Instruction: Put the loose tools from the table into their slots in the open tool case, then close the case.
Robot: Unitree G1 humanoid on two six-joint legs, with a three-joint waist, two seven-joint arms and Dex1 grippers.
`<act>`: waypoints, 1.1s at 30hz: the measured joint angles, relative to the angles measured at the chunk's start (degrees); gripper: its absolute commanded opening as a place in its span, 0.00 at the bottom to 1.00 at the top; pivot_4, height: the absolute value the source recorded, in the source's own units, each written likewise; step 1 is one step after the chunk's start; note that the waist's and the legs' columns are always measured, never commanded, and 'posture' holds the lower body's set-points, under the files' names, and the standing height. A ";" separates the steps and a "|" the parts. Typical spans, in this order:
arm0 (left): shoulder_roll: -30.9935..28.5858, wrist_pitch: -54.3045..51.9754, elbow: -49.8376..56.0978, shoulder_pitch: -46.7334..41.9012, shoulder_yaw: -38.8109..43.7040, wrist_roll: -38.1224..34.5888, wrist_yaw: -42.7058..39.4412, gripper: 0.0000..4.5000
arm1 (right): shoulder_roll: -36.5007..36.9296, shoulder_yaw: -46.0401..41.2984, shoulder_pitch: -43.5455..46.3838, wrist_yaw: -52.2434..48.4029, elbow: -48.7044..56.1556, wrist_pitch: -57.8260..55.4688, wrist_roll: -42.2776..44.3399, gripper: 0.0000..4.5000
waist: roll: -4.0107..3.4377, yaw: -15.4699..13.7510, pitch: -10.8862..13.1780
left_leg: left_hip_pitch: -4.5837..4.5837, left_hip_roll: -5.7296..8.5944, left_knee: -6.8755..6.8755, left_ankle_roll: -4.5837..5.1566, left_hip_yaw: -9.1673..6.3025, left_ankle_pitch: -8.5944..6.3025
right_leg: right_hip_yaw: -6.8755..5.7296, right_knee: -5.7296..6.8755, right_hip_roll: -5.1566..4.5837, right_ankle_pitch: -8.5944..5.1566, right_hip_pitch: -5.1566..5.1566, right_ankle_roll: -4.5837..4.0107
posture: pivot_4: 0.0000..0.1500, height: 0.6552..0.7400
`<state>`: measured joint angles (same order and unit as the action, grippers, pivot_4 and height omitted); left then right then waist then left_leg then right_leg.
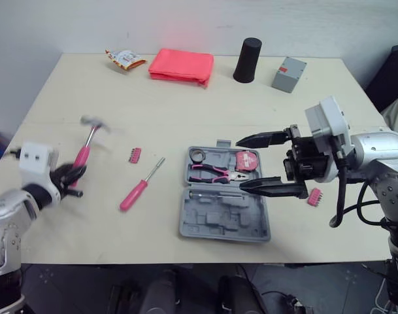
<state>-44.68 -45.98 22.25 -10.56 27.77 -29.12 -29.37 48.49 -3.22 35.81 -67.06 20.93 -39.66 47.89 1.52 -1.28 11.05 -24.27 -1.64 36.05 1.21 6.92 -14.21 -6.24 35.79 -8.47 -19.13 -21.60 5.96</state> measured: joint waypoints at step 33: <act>8.46 -5.47 -7.99 -39.76 -64.87 16.43 -27.01 0.11 | 12.16 -22.96 -37.70 8.19 15.96 -8.00 1.79 1.00 | 0.00 -0.23 0.02 | -0.01 -0.22 0.49 0.55 0.14 0.22 | 0.20 0.10 0.81 0.05 0.11 0.15 | 1.00 0.95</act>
<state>-36.23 -51.45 14.27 -50.31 -37.10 -12.69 -56.38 60.65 -26.17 -1.89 -58.86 36.89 -47.66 49.67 1.52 -1.51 11.06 -24.28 -1.86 36.55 1.77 7.06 -13.99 -6.04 35.89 -7.66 -19.08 -21.49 6.10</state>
